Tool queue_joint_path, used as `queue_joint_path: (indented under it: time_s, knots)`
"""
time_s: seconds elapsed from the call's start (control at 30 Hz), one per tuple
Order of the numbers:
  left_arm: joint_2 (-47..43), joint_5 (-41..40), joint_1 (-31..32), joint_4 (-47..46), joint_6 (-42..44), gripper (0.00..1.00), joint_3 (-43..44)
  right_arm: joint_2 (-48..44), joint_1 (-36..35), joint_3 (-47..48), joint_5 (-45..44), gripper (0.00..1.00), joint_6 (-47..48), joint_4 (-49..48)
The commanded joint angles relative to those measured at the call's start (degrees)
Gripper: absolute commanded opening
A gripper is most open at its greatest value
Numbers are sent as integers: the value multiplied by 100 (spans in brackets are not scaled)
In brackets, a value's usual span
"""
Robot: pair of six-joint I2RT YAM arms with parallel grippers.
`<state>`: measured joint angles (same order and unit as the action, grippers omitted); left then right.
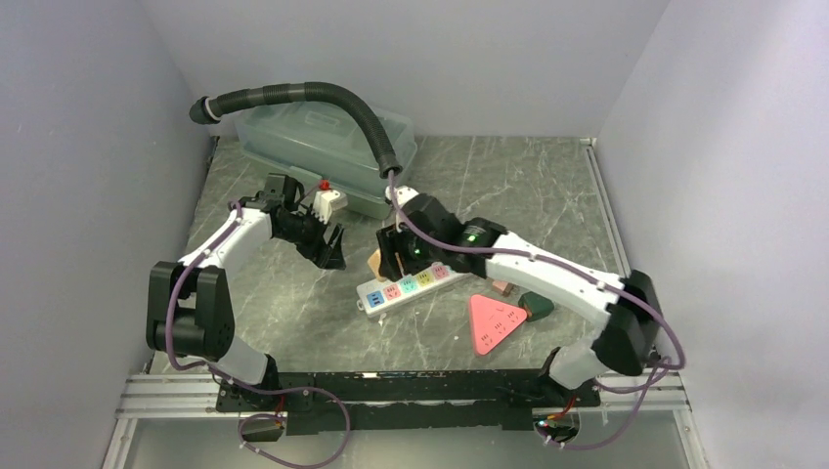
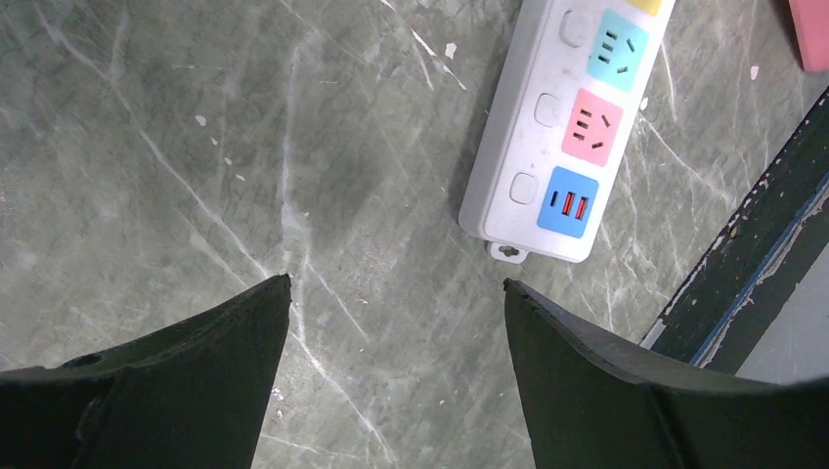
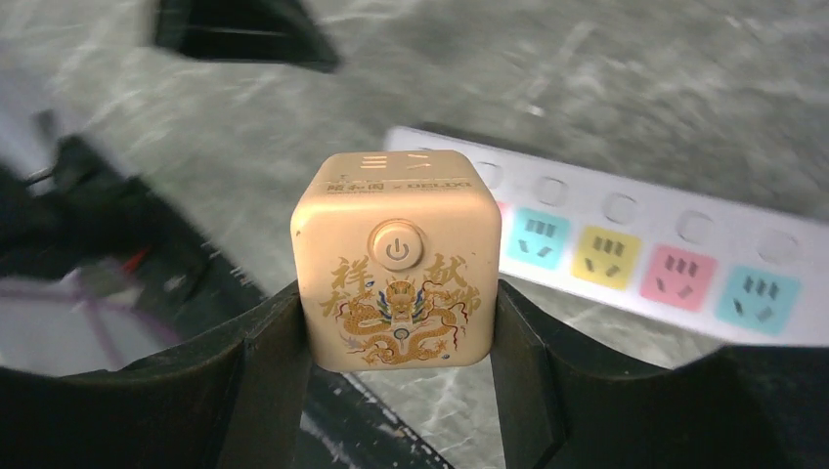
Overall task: Insert the plug
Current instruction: Insert the plug into the socket.
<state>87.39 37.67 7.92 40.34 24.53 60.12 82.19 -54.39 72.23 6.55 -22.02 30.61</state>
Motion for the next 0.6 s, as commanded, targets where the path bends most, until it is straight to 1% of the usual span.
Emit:
queue_joint_path:
  time_s: [0.0, 0.17, 0.4, 0.57]
  knots:
    - [110, 103, -60, 65, 65, 84, 109, 455, -448, 316, -2275, 0, -1147, 960]
    - [52, 79, -72, 69, 68, 84, 54, 900, -700, 325, -2889, 0, -1553, 1131]
    - [28, -3, -78, 99, 104, 85, 67, 1045, -893, 133, -2954, 0, -1817, 837]
    - [10, -10, -80, 106, 104, 89, 61, 1141, -985, 55, -3082, 0, -1809, 633]
